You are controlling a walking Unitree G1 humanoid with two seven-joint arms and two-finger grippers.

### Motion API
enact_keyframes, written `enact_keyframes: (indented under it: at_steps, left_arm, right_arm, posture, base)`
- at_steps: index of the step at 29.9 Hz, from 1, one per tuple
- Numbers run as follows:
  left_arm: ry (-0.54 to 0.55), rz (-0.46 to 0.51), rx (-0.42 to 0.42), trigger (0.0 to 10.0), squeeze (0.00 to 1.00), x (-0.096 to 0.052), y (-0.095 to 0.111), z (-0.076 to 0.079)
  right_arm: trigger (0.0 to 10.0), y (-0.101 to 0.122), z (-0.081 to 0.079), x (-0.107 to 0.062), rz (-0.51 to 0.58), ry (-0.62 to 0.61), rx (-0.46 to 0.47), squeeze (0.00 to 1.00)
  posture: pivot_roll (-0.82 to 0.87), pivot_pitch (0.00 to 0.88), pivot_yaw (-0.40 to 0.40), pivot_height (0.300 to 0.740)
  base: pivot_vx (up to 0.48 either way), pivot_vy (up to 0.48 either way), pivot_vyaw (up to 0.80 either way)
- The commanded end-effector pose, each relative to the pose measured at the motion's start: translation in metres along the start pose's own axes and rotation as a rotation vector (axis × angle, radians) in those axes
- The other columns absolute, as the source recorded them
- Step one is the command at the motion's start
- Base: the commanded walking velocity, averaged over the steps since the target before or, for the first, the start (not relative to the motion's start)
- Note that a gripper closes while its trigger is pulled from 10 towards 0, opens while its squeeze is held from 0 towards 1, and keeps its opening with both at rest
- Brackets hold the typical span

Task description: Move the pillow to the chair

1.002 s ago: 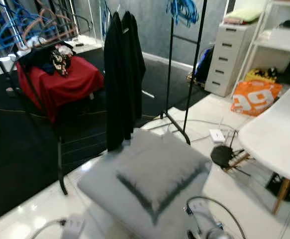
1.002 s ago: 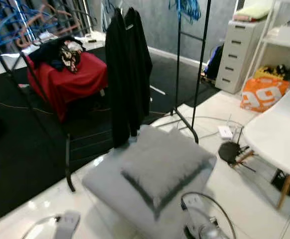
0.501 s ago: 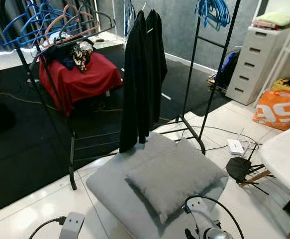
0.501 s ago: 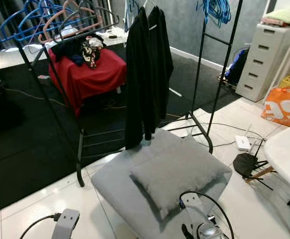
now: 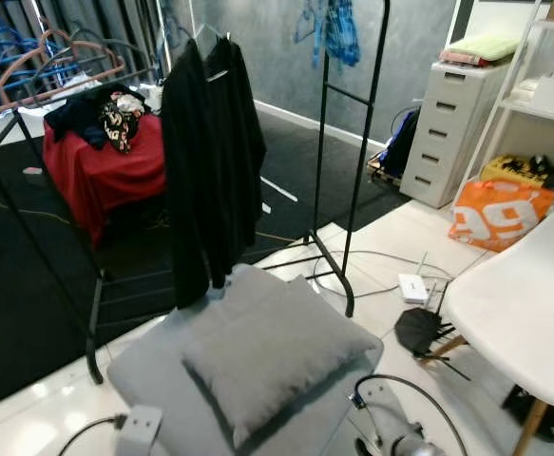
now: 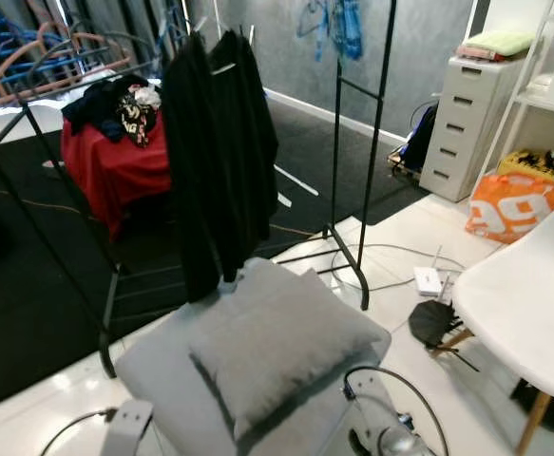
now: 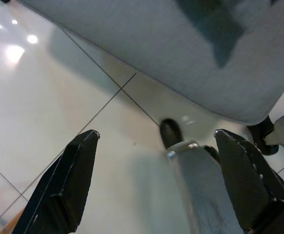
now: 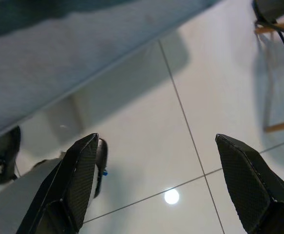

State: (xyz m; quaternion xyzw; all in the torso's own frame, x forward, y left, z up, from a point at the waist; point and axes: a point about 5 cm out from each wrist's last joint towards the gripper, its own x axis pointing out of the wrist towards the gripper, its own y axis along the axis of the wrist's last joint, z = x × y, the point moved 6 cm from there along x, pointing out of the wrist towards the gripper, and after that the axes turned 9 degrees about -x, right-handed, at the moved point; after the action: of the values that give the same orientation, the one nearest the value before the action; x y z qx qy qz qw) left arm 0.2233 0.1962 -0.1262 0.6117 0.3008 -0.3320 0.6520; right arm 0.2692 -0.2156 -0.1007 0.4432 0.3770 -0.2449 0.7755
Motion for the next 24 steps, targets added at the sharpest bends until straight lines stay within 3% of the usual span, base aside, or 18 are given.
enact_keyframes:
  at_steps: [1, 10, 15, 18, 20, 24]
  left_arm:
    - [0.022, -0.001, 0.007, 10.0, 0.0, -0.001, 0.001, -0.008]
    - [0.023, 0.002, 0.006, 10.0, 0.0, -0.001, 0.001, -0.008]
    - [0.027, 0.006, 0.007, 10.0, 0.0, -0.001, 0.002, -0.009]
    - [0.038, 0.026, -0.004, 10.0, 0.0, -0.001, 0.005, -0.01]
    - [0.038, 0.026, -0.004, 10.0, 0.0, -0.001, 0.005, -0.01]
    - [0.047, 0.069, -0.027, 10.0, 0.0, -0.002, 0.01, -0.01]
  right_arm:
    - [10.0, 0.004, -0.007, 0.001, 0.012, 0.019, 0.016, 0.0]
    - [10.0, 0.007, -0.009, 0.0, 0.046, 0.026, 0.067, 0.0]
    - [10.0, 0.012, -0.012, 0.0, 0.087, 0.046, 0.153, 0.0]
    - [10.0, 0.019, -0.02, -0.002, 0.155, 0.111, 0.312, 0.0]
    - [10.0, 0.019, -0.02, -0.002, 0.155, 0.111, 0.312, 0.0]
    - [10.0, 0.019, -0.025, -0.002, 0.161, 0.145, 0.401, 0.0]
  posture:
    - [-0.21, 0.017, 0.044, 0.731]
    - [-0.21, 0.023, 0.043, 0.731]
    - [-0.21, 0.028, 0.044, 0.731]
    - [-0.21, 0.034, 0.041, 0.731]
    - [-0.21, 0.034, 0.041, 0.731]
    - [-0.2, 0.039, 0.039, 0.731]
  base:
    - [0.0, 0.0, 0.0]
    - [0.0, 0.0, 0.0]
    - [0.0, 0.0, 0.0]
    - [0.0, 0.0, 0.0]
    - [0.0, 0.0, 0.0]
    - [0.0, 0.0, 0.0]
